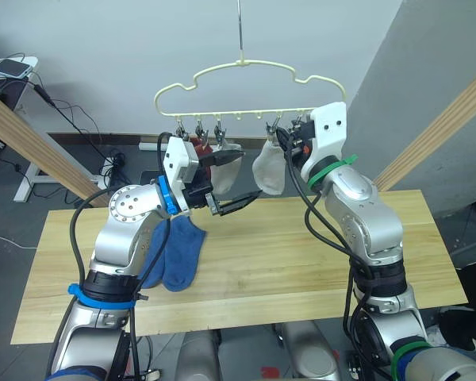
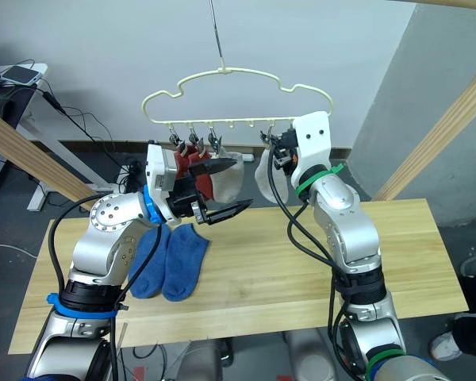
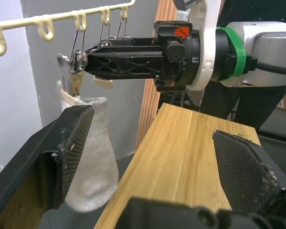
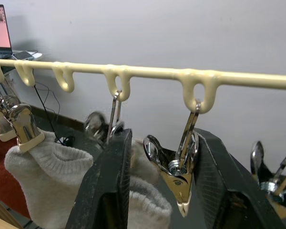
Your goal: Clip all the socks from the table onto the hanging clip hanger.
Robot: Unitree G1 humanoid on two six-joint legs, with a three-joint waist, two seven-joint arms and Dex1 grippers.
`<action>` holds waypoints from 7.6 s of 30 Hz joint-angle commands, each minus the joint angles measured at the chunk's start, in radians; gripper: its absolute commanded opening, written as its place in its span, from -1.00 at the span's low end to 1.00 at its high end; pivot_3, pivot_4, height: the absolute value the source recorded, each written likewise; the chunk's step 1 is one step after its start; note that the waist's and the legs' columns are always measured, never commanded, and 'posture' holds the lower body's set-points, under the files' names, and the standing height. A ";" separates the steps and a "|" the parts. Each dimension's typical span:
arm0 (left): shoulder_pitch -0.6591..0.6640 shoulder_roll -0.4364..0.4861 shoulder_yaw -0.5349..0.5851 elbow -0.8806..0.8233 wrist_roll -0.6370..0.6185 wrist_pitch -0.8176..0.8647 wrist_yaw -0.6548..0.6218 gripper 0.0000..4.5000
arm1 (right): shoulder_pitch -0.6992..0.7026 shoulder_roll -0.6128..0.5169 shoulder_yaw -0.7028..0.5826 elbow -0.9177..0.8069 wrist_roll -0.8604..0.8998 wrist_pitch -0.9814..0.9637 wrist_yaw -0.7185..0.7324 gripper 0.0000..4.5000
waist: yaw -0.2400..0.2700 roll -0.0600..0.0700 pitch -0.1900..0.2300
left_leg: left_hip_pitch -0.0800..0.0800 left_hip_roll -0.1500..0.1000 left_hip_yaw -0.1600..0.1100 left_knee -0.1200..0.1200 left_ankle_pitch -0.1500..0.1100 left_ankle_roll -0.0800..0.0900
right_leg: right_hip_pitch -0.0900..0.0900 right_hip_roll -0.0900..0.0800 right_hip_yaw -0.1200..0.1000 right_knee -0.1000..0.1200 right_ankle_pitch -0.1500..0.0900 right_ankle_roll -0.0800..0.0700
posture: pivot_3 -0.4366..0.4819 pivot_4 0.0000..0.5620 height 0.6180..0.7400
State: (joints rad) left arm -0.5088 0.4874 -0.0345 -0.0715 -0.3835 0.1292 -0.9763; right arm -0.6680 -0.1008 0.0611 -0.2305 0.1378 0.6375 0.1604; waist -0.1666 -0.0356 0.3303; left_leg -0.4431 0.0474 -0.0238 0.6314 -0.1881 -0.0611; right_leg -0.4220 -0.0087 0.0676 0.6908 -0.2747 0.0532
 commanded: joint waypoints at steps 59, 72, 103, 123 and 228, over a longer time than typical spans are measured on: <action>0.420 -0.190 0.075 0.093 0.272 0.425 0.719 -0.72 | -0.014 0.010 -0.006 -0.031 0.006 -0.010 0.011 -1.00 | -0.003 -0.001 -0.004 | 0.007 0.000 0.002 0.003 0.000 0.000 | 0.003 0.000 0.004 0.006 0.000 0.000 | -0.61 0.04 0.87; 0.184 -0.194 -0.146 -0.001 0.178 0.108 0.265 -0.99 | -0.019 0.002 -0.023 -0.048 0.006 0.009 -0.002 -1.00 | -0.004 -0.001 -0.004 | 0.004 0.000 0.003 0.001 0.000 0.000 | 0.001 0.000 0.003 0.003 0.000 0.000 | -0.65 0.05 0.87; -0.053 -0.502 -0.076 0.132 0.146 0.200 0.535 -0.99 | -0.016 0.012 -0.041 -0.085 0.022 0.086 -0.009 -1.00 | -0.029 -0.001 -0.004 | 0.003 -0.001 0.002 -0.002 0.000 0.000 | 0.002 0.000 0.002 -0.002 0.000 0.001 | -0.74 0.04 0.87; -0.070 -0.522 -0.074 0.087 0.097 0.256 0.548 -0.99 | -0.003 0.017 -0.037 -0.086 0.021 0.094 -0.007 -1.00 | -0.029 -0.001 -0.004 | 0.003 -0.001 0.002 -0.002 0.000 0.000 | 0.002 0.000 0.002 -0.002 0.000 0.001 | -0.73 0.03 0.87; -0.058 0.014 -0.006 -0.155 -0.093 0.191 0.032 1.00 | 0.046 -0.021 -0.075 -0.135 0.000 0.049 -0.105 -0.32 | -0.024 0.000 -0.004 | 0.000 0.000 0.000 -0.001 0.000 0.000 | 0.000 0.000 0.001 -0.002 0.000 0.001 | -0.62 -0.08 0.87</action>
State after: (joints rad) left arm -0.5523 0.4989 -0.0366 -0.1952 -0.4755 0.3366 -0.9349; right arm -0.6111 -0.1273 0.0099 -0.3087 0.1365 0.7014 0.0631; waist -0.1904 -0.0360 0.3261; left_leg -0.4429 0.0471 -0.0233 0.6304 -0.1878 -0.0609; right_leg -0.4217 -0.0088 0.0685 0.6891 -0.2742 0.0538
